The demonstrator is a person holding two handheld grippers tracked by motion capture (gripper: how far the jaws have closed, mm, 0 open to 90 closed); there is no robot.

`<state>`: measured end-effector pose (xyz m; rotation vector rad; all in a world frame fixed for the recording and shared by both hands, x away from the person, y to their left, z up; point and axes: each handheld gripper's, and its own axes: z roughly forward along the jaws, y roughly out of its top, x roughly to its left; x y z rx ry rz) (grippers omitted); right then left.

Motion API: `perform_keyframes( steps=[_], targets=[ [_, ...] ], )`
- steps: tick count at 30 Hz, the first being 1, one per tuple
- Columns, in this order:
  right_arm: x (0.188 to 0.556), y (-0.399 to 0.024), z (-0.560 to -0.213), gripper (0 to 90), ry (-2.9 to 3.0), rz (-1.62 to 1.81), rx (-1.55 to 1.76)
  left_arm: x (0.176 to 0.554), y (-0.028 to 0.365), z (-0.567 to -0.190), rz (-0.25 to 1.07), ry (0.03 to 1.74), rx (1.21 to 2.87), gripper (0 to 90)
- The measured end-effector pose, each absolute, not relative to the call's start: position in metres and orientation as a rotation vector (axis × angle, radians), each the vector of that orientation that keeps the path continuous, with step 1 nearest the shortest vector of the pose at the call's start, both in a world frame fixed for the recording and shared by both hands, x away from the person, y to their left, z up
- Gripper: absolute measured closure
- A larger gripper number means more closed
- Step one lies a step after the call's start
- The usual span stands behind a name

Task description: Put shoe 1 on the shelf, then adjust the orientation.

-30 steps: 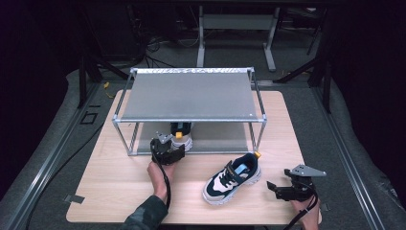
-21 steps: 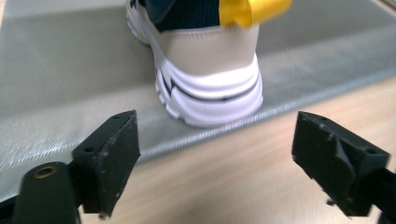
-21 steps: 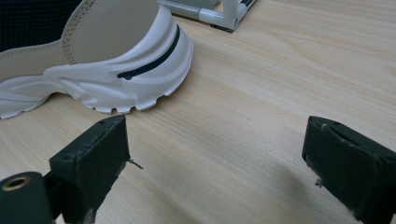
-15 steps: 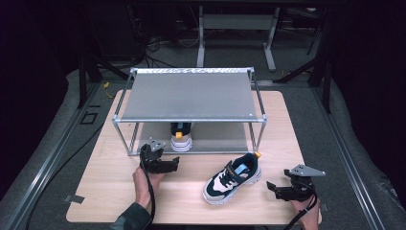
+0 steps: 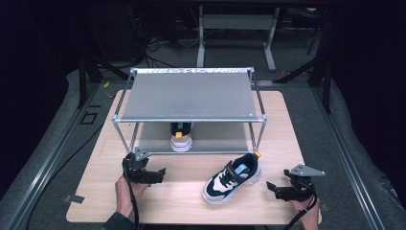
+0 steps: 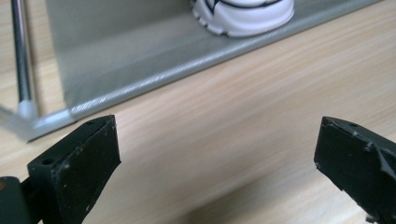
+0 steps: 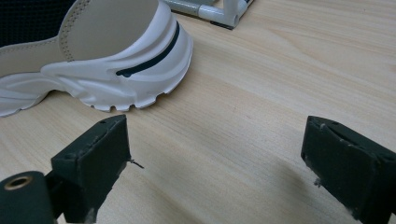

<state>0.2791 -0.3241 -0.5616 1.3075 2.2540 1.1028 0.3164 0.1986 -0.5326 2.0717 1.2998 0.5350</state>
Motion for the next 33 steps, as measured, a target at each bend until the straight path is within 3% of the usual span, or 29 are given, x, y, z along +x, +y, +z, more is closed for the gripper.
perform_keyframes(
  steps=[20,24,29,33],
  targets=[
    [0.282,-0.320,-0.562,6.0,2.231,1.091,1.345,0.295,0.236,-0.524,0.516,1.315,2.101,0.0],
    [0.281,-0.315,-0.554,5.8,2.251,1.213,1.293,0.293,0.240,-0.526,0.509,1.326,2.105,0.0],
    [0.273,-0.302,-0.527,5.5,2.304,0.947,1.297,0.291,0.243,-0.527,0.504,1.332,2.122,0.0],
    [0.273,-0.295,-0.514,5.5,2.358,1.013,1.245,0.291,0.245,-0.528,0.498,1.334,2.124,0.0]
  ],
)
